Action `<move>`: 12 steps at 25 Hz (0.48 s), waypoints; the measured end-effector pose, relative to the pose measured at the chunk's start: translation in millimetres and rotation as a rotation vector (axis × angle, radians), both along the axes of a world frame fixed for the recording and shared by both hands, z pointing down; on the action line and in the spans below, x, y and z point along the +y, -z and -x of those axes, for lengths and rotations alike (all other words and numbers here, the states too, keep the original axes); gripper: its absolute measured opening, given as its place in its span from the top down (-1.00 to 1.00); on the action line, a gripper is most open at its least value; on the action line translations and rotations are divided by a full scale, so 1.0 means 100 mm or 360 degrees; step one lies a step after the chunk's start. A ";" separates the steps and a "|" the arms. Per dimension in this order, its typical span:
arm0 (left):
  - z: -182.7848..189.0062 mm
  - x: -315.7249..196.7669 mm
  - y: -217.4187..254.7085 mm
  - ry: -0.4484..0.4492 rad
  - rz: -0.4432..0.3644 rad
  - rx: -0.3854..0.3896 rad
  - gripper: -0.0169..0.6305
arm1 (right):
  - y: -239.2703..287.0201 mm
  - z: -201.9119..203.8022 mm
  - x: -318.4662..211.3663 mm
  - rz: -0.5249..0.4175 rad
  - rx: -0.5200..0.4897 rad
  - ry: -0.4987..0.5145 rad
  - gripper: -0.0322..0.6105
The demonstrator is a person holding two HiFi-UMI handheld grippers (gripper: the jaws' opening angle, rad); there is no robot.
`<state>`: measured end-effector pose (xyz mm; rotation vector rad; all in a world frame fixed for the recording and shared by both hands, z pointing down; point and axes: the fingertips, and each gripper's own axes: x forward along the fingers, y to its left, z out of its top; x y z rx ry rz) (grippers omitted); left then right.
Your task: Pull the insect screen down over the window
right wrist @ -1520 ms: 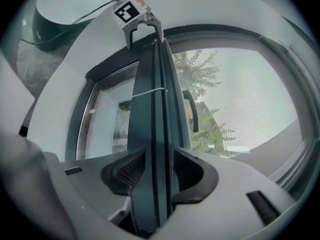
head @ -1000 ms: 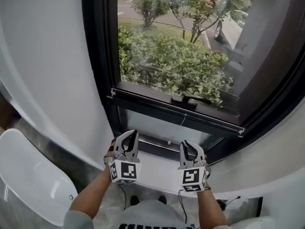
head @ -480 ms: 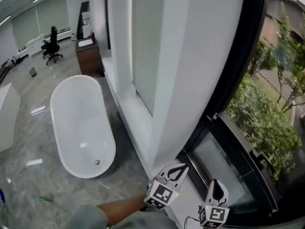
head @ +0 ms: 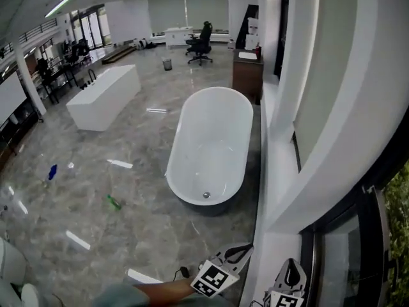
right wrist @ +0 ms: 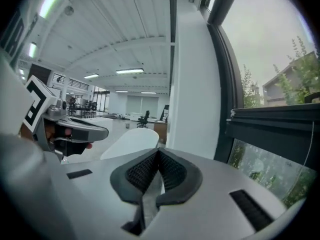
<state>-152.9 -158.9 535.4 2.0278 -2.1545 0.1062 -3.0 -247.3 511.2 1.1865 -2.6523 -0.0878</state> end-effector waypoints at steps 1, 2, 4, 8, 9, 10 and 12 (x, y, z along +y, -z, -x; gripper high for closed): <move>0.02 0.14 -0.01 0.0049 0.0009 -0.0003 0.91 | -0.01 0.03 0.08 0.0003 -0.0004 0.0038 0.88; 0.04 0.27 -0.02 0.0091 0.0017 -0.0005 0.91 | -0.03 0.07 0.16 0.0006 -0.0008 0.0078 0.88; 0.06 0.49 0.01 0.0155 0.0025 -0.0019 0.91 | -0.06 0.14 0.32 0.0013 -0.0017 0.0162 0.88; -0.05 0.72 0.12 0.0183 -0.0011 -0.0089 0.91 | -0.12 0.31 0.65 0.0029 -0.0040 0.0344 0.88; -0.08 0.78 0.13 0.0192 -0.0019 -0.0113 0.91 | -0.14 0.35 0.73 0.0033 -0.0045 0.0389 0.88; -0.09 0.85 0.14 0.0205 -0.0023 -0.0140 0.91 | -0.16 0.39 0.81 0.0037 -0.0050 0.0431 0.88; -0.09 1.02 0.16 0.0230 -0.0025 -0.0187 0.91 | -0.18 0.45 0.97 0.0042 -0.0055 0.0497 0.88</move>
